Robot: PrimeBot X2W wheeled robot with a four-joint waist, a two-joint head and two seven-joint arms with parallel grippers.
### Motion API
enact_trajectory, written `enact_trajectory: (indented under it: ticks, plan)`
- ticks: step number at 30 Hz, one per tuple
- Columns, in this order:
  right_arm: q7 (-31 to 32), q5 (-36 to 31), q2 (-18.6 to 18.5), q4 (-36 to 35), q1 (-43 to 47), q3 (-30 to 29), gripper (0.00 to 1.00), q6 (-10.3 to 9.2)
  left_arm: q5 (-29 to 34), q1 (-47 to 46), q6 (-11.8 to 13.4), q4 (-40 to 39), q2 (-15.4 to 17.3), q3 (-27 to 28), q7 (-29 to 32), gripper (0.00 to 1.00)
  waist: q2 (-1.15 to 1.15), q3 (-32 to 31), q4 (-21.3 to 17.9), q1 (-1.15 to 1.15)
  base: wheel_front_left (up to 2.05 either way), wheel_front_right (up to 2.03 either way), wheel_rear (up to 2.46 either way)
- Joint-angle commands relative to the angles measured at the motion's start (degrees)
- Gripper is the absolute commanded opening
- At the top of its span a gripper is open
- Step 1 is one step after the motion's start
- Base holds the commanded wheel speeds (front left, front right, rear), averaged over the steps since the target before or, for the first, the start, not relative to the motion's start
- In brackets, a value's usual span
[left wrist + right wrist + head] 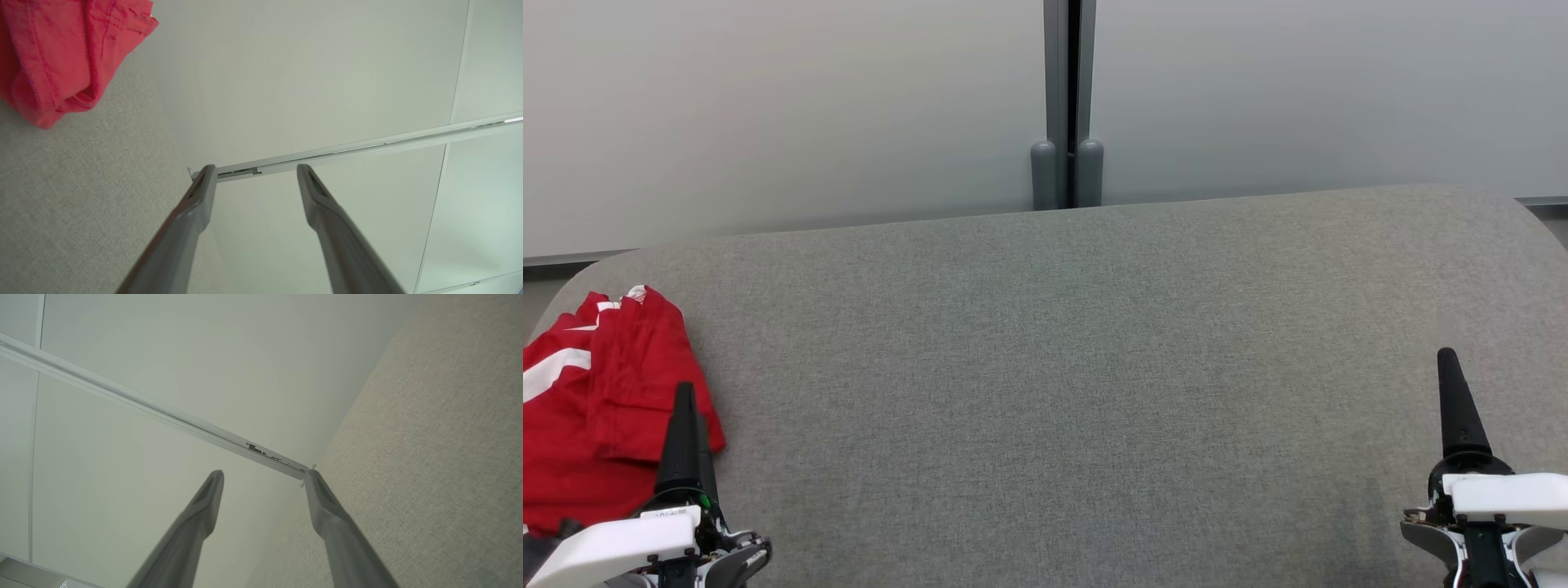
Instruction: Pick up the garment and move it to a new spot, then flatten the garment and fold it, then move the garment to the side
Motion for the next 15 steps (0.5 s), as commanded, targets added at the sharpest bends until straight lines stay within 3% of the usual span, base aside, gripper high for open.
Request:
enact_trajectory:
  ticks: [1, 9, 15]
  plan:
    - [-0.8, -4.1, -0.6, -2.0, -1.7, 0.1, 1.0, 0.03, 1.7, -1.3, -0.1, -1.6, 0.6, 0.7, -0.6, 1.0, 0.0, -0.1, 0.0, 0.0, 0.0, 0.0, 0.0]
    - [-2.5, -20.6, -1.4, -7.4, -2.9, 3.4, 1.0, 0.03, 10.2, -1.7, -0.1, -6.0, 0.7, 1.7, -2.4, 1.0, 0.0, -0.2, 0.1, 0.0, 0.0, 0.0, 0.0]
    - [-3.8, -28.9, -2.1, -9.8, -3.2, 6.2, 1.0, 0.03, 17.3, -1.4, 0.6, -9.9, 0.7, 0.6, -3.6, 1.0, 0.0, -0.3, 0.1, 0.0, 0.0, 0.0, 0.0]
